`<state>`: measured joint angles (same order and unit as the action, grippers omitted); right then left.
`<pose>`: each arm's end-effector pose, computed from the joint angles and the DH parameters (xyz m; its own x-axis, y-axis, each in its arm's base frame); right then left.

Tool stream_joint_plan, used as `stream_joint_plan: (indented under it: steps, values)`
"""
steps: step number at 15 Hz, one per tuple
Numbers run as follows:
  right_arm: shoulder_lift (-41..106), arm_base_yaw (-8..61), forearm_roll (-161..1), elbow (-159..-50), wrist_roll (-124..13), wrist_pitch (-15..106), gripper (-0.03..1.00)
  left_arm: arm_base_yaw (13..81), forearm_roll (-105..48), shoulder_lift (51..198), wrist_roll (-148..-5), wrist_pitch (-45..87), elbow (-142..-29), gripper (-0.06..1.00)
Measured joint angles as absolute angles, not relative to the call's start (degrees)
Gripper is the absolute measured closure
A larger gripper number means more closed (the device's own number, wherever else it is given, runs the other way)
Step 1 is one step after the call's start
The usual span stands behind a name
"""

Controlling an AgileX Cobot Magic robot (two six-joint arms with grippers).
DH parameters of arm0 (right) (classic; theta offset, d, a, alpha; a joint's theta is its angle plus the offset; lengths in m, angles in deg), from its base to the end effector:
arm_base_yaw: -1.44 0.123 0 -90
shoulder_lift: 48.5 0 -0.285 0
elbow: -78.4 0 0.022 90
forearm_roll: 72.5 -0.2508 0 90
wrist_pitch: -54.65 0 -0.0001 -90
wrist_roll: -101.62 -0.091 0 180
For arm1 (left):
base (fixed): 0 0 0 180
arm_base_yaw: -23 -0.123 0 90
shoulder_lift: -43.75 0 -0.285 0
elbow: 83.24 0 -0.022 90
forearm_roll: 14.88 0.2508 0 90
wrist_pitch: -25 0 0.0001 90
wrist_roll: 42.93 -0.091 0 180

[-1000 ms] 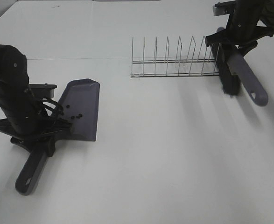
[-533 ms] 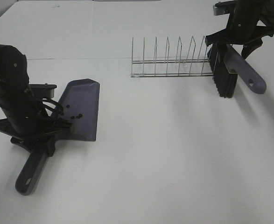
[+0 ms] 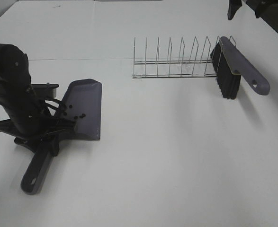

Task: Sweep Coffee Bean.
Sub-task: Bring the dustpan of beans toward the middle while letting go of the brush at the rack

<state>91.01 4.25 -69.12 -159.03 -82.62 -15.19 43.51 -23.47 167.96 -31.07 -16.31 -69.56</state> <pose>0.5045 0.0197 0.2842 -0.8809 0.0104 -0.4731 0.0244 0.9994 -0.0235 0.3213 -0.1298 0.0968 -0.9991 0.0396 0.0124 0.0381 0.9943 -0.0997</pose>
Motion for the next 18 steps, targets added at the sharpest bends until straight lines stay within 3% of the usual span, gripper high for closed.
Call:
stream_joint_plan:
  steps: [5, 10, 14, 17, 18]
  values:
    - [76.23, 8.78, -71.93, -140.12, -82.62, -15.13, 0.41, 46.95, -25.65, 169.80, -30.38, -15.74, -75.18, 0.62]
    - [62.88, 21.84, -71.75, -114.57, -82.79, -13.36, 0.41, 46.95, -28.63, 173.12, -32.61, -16.26, -78.61, 0.62]
    - [53.54, 29.92, -71.75, -100.65, -85.20, -10.09, 0.41, 46.95, -29.66, 173.18, -33.47, -16.37, -78.79, 0.61]
    - [44.38, 33.01, -71.70, -91.02, -87.60, -8.83, 0.41, 46.95, -30.40, 173.00, -33.76, -19.18, -79.01, 0.34]
    - [41.28, 33.01, -71.01, -88.56, -88.52, -8.77, 0.41, 46.95, -30.29, 172.60, -33.87, -20.78, -79.01, 0.30]
